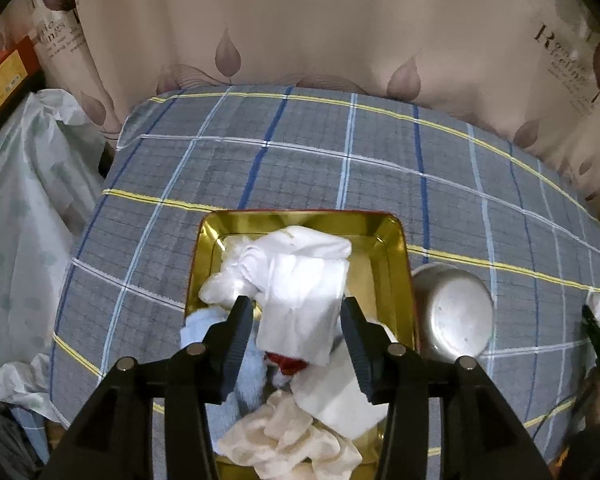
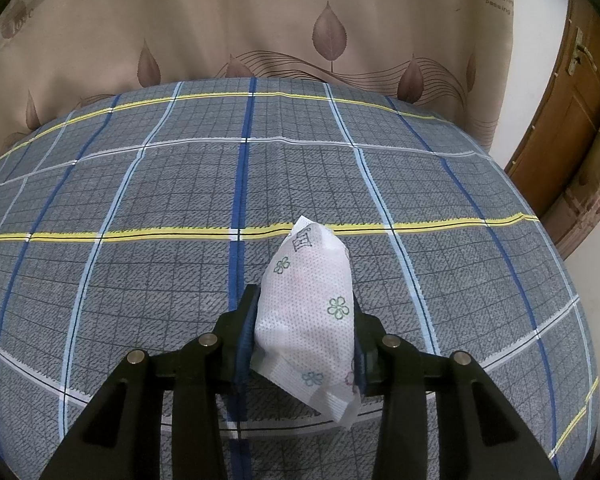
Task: Organize soft objects
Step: 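Carry the white folded cloth into the gold tray and open the left tool, then carry the floral white pouch into the gold tray and open the right tool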
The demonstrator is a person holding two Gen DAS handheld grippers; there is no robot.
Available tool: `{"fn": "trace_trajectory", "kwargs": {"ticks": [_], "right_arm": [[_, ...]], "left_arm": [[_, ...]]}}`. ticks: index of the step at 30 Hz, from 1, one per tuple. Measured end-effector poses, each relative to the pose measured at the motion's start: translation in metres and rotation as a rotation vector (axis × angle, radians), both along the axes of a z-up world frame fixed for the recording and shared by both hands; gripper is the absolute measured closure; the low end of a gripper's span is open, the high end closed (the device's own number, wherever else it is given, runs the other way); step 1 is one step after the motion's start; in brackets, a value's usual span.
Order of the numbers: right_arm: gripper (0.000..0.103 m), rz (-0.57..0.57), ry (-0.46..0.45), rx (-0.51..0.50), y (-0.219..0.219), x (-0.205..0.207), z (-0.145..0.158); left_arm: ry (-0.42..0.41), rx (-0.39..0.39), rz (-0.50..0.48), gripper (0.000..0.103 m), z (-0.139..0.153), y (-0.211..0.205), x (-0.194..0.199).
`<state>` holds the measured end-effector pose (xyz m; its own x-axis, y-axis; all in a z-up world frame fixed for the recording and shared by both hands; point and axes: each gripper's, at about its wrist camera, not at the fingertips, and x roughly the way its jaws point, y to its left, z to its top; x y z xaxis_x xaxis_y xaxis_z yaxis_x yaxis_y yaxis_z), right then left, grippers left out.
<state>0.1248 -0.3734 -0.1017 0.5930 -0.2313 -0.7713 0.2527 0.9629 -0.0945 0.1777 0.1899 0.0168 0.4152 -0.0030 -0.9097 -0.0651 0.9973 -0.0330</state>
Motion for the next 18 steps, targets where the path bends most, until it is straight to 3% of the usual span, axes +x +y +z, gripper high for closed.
{"fn": "trace_trajectory", "kwargs": {"ticks": [18], "right_arm": [[0.064,-0.009,0.002,-0.002,-0.002,-0.001,0.000]], "left_arm": [[-0.002,-0.042,-0.102,0.056,0.014,-0.017,-0.040]]}}
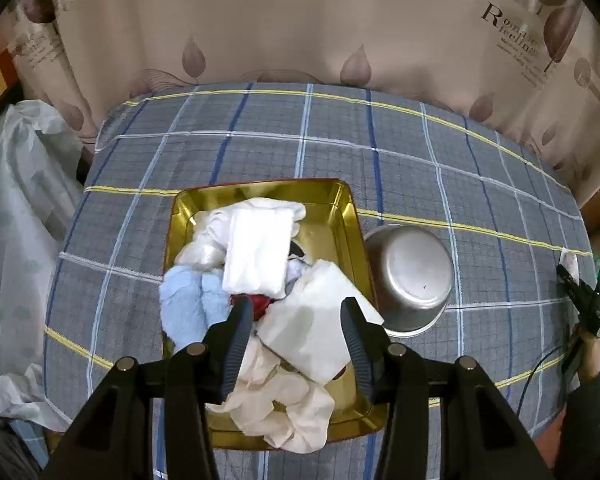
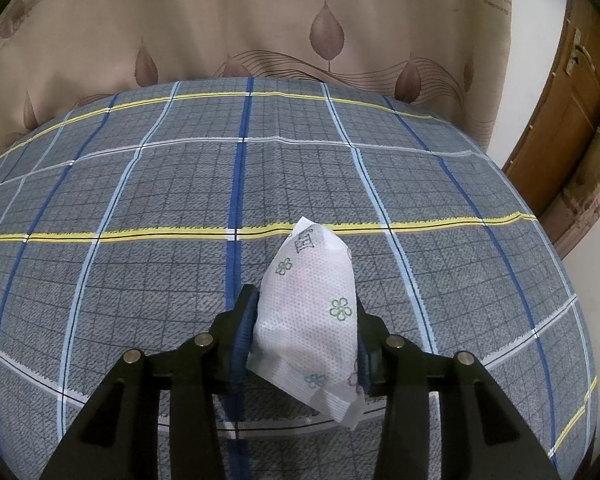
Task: Organize soft objects
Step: 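Carry the floral white pouch into the gold tray and open the right tool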
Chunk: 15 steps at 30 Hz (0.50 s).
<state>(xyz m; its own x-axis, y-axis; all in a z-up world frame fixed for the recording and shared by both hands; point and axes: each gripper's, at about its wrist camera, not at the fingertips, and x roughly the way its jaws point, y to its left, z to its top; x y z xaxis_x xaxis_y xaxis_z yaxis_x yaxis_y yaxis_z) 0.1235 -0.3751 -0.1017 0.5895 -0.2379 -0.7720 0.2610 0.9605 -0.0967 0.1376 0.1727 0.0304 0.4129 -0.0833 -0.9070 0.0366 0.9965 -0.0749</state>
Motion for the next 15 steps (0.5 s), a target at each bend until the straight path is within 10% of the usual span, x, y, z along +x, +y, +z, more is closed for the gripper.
{"fn": "trace_trajectory", "kwargs": {"ticks": [15], "right_arm": [[0.063,-0.001,-0.004,0.021,-0.004,-0.001,-0.001]], "left_arm": [[-0.089,0.046,0.021,0.057,0.008,0.010,-0.039]]}}
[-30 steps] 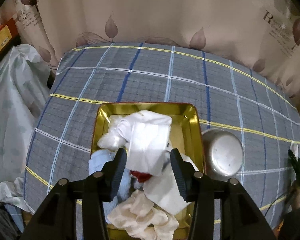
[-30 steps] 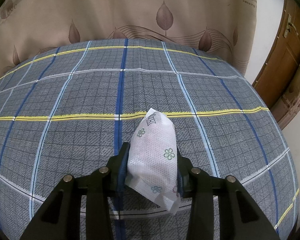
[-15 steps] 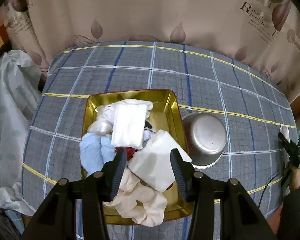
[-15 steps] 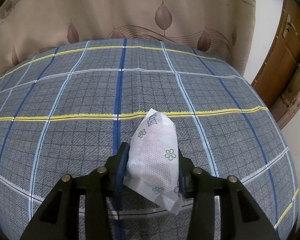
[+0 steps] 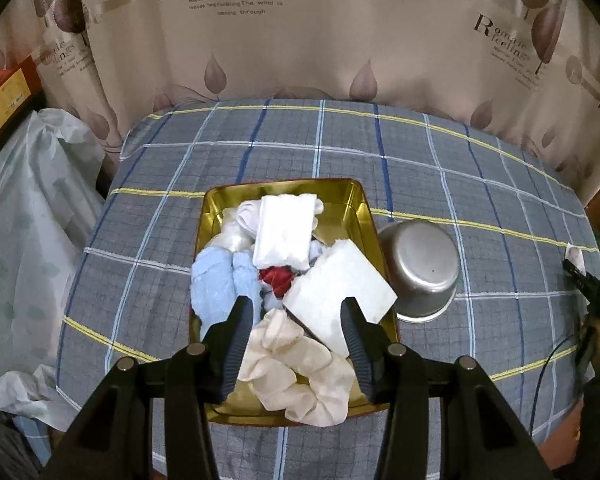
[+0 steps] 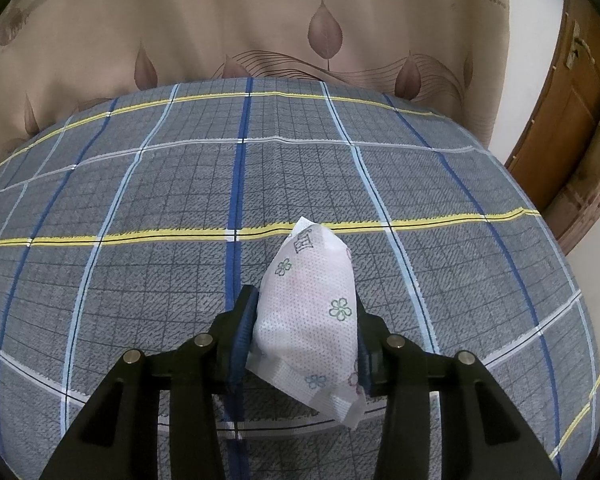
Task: Organize soft objects
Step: 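Carry the floral white pouch into the gold tray and open the right tool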
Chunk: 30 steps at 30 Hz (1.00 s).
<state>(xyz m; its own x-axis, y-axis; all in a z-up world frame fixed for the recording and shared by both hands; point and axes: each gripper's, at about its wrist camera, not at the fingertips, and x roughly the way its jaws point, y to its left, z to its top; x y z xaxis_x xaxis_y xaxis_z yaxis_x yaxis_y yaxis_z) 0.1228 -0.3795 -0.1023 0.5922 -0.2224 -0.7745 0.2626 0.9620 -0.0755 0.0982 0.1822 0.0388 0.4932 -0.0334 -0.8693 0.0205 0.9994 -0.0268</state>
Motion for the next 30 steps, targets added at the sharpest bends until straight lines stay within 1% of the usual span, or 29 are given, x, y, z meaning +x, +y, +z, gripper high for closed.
{"fn": "trace_trajectory", "kwargs": {"ticks": [2,5,10,16,20,24,30], "right_arm": [[0.063,0.000,-0.001,0.010,-0.001,0.000,-0.001],[0.064,-0.001,-0.003,0.020,-0.001,0.000,0.000],[0.074,0.006,-0.003,0.016,0.005,-0.003,0.001],[0.075,0.006,0.001,0.005,0.014,-0.008,0.003],[0.075,0.036,0.017,-0.001,0.024,-0.015,0.005],[0.075,0.080,0.029,-0.005,0.039,-0.026,0.011],[0.075,0.169,0.060,0.006,0.070,-0.040,0.018]], "left_arm": [[-0.011,0.001,0.005,0.057,-0.001,0.000,-0.003],[-0.040,0.034,0.008,0.057,-0.001,-0.004,-0.009],[-0.058,0.053,0.019,0.056,-0.004,-0.006,-0.019],[-0.095,0.085,0.040,0.057,-0.003,-0.011,-0.029],[-0.094,0.080,0.042,0.057,-0.005,-0.013,-0.032],[-0.109,0.099,0.050,0.056,-0.006,-0.015,-0.037],[-0.101,0.064,0.079,0.056,-0.008,-0.008,-0.039]]}}
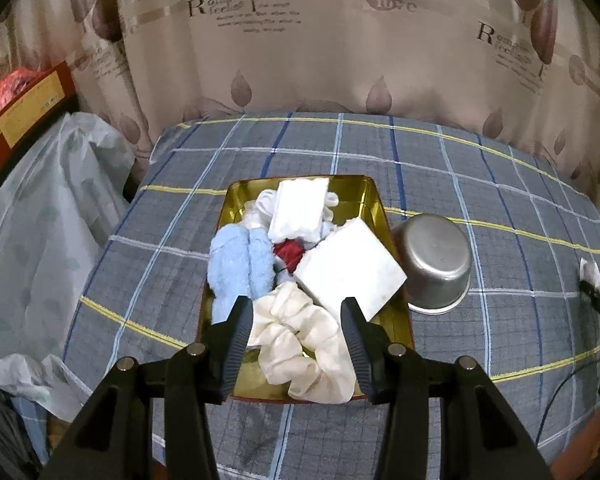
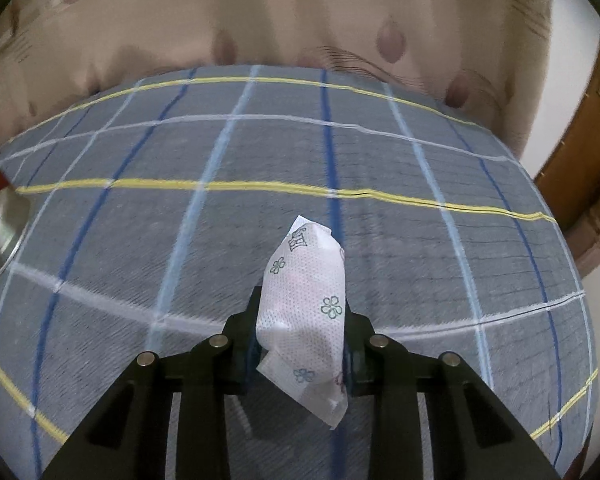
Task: Organize soft objects
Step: 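Carry the floral white pouch into the gold tray and open the right tool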
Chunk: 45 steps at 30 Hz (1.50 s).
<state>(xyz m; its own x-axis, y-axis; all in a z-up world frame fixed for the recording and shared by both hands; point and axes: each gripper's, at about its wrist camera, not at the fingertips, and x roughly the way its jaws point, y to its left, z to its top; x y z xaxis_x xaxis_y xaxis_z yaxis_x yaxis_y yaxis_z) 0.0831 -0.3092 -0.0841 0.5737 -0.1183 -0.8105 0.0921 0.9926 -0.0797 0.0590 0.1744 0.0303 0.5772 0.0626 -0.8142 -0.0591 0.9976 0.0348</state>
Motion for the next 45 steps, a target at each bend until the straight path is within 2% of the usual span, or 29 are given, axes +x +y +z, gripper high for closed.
{"fn": "trace_trajectory", "kwargs": {"ticks": [11,18,27,36,45], "right_arm": [[0.075,0.229,-0.005,0.037,0.093,-0.024,0.030],[0.075,0.436,-0.033,0.076,0.182,-0.026,0.057],[0.075,0.675,-0.051,0.119,0.298,-0.025,0.075],[0.075,0.783,-0.072,0.184,0.386,-0.002,0.085],[0.075,0.774,-0.052,0.176,0.431,0.034,0.071]], "left_arm": [[0.003,-0.025,0.077,0.057,-0.007,0.019,-0.007],[0.000,-0.025,0.146,0.056,-0.010,0.039,-0.015],[-0.018,-0.022,0.240,0.057,-0.008,0.070,-0.026],[-0.023,0.010,0.289,0.056,-0.006,0.090,-0.030],[-0.018,-0.020,0.309,0.056,-0.007,0.101,-0.031]]}}
